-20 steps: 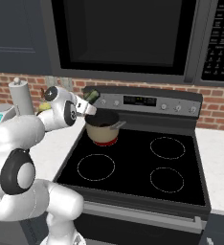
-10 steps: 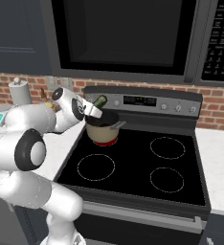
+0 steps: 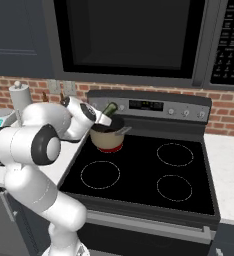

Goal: Put the avocado and cucumber in the pot. Retrieve the spatula and lightly stir the vegetables in the pot.

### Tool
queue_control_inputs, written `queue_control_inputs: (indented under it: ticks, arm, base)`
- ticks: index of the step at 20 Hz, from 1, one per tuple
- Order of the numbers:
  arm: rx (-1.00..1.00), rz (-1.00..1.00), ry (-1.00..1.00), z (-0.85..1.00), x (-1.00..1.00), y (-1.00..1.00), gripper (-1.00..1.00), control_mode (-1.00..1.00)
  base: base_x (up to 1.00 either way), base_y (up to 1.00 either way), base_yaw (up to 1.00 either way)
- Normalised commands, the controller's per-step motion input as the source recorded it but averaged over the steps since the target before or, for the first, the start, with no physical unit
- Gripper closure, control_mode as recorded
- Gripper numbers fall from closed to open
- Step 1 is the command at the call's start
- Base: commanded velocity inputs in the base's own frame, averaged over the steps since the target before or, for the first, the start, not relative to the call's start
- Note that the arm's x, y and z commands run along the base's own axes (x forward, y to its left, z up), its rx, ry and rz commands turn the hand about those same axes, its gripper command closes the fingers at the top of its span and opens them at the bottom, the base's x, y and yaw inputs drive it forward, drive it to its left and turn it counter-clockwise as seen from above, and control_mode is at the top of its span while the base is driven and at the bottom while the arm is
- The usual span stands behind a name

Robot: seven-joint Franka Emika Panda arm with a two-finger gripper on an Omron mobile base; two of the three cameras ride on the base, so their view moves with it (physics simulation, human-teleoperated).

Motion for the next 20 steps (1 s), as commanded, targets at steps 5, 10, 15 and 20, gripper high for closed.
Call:
queue_control_inputs:
  ticks: [5, 10, 15, 20]
  arm:
    - [0.0, -0.01, 0.01, -0.14, 0.0, -0.04, 1.0, -1.0]
    - [0.0, -0.01, 0.0, 0.0, 0.0, -0.09, 1.0, -1.0]
    - [0.0, -0.03, 0.0, 0.0, 0.0, -0.13, 1.0, -1.0]
    - [0.0, -0.03, 0.03, 0.0, 0.0, -0.03, 1.0, -1.0]
  base:
    - [0.0, 0.0, 0.0]
    - [0.0, 0.0, 0.0]
    - [0.0, 0.0, 0.0]
    - [0.0, 0.0, 0.0]
